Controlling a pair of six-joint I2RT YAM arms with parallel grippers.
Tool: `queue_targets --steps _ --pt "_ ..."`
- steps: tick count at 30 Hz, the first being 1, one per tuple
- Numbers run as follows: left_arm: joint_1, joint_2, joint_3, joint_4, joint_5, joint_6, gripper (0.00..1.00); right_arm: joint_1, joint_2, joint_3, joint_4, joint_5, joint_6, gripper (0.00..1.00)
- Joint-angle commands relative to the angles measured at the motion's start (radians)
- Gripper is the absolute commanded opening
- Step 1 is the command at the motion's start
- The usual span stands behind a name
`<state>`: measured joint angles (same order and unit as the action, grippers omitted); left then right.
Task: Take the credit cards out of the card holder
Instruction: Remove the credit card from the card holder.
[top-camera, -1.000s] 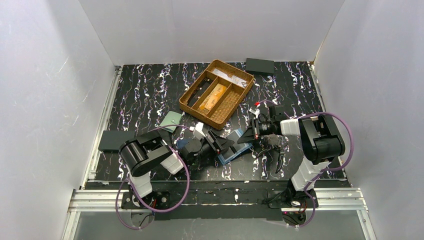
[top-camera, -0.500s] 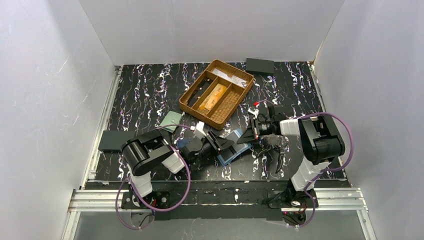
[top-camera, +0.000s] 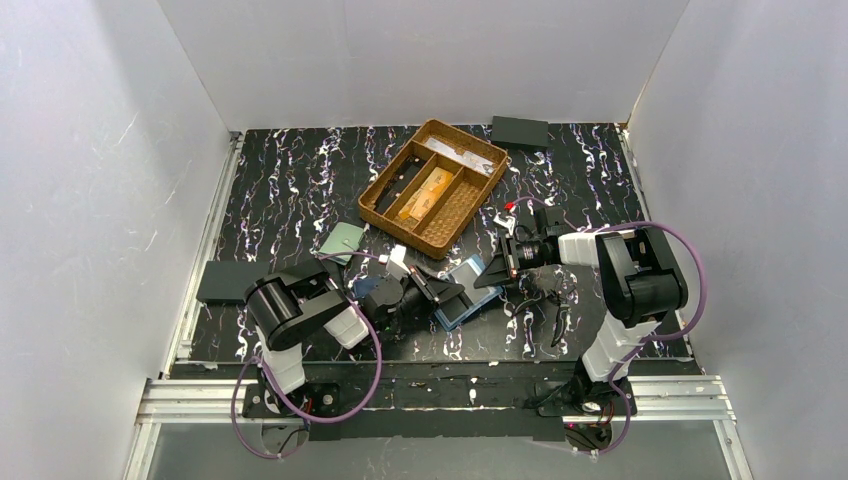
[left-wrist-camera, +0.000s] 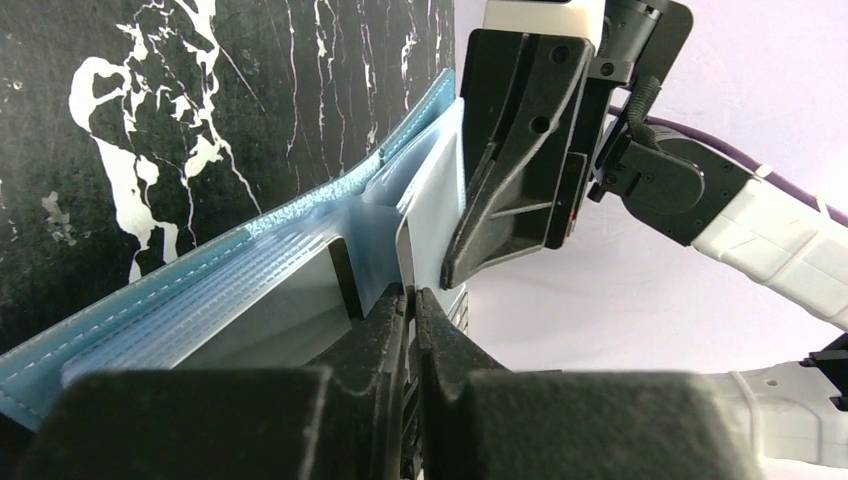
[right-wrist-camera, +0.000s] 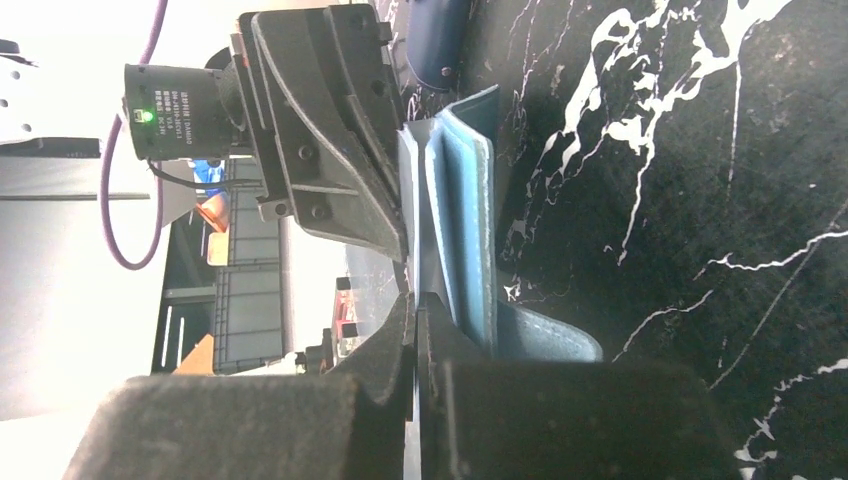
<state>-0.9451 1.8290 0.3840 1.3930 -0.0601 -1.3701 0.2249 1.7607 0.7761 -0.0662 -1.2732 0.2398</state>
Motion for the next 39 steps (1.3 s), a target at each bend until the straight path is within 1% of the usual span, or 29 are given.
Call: queue_targets --steps 1,3,5,13,15,17,20,21,24,35,39 --pt "0.007 -0.009 -0.013 0.024 -0.013 0.022 0.0 0.005 0.004 0.023 -0.037 -0.017 -0.022 0.06" --pt "0.007 -0.007 -0.011 0.026 -0.006 0.026 0.0 0.004 0.009 0.024 -0.036 -0.01 -0.022 0.16" --pt "0.008 -0.004 -0.011 0.027 -0.001 0.028 0.0 0.001 0.011 0.024 -0.035 -0.003 -0.023 0.2" --pt "0.017 0.03 -0.009 0.032 0.042 0.028 0.0 -0.013 0.02 0.025 -0.038 0.008 -0.032 0.23" --pt "0.021 0.044 -0.003 0.032 0.059 0.026 0.0 -0.016 0.022 0.025 -0.043 0.015 -0.039 0.22" --pt "0.026 0.061 0.005 0.035 0.095 0.021 0.0 -0.018 0.024 0.027 -0.055 0.021 -0.052 0.16" --pt "0.031 0.077 0.01 0.04 0.114 0.017 0.0 -0.02 0.032 0.035 -0.079 0.028 -0.074 0.12" --pt "0.032 0.08 0.01 0.04 0.119 0.017 0.02 -0.021 0.034 0.036 -0.086 0.031 -0.08 0.11" --pt "0.04 0.085 0.019 0.04 0.148 0.022 0.11 -0.023 0.045 0.042 -0.104 0.038 -0.094 0.09" --pt "0.056 0.115 0.021 0.044 0.187 0.008 0.16 -0.027 0.084 0.061 -0.164 0.054 -0.145 0.09" --pt "0.058 0.124 0.03 0.044 0.193 0.007 0.23 -0.027 0.101 0.07 -0.189 0.055 -0.163 0.09"
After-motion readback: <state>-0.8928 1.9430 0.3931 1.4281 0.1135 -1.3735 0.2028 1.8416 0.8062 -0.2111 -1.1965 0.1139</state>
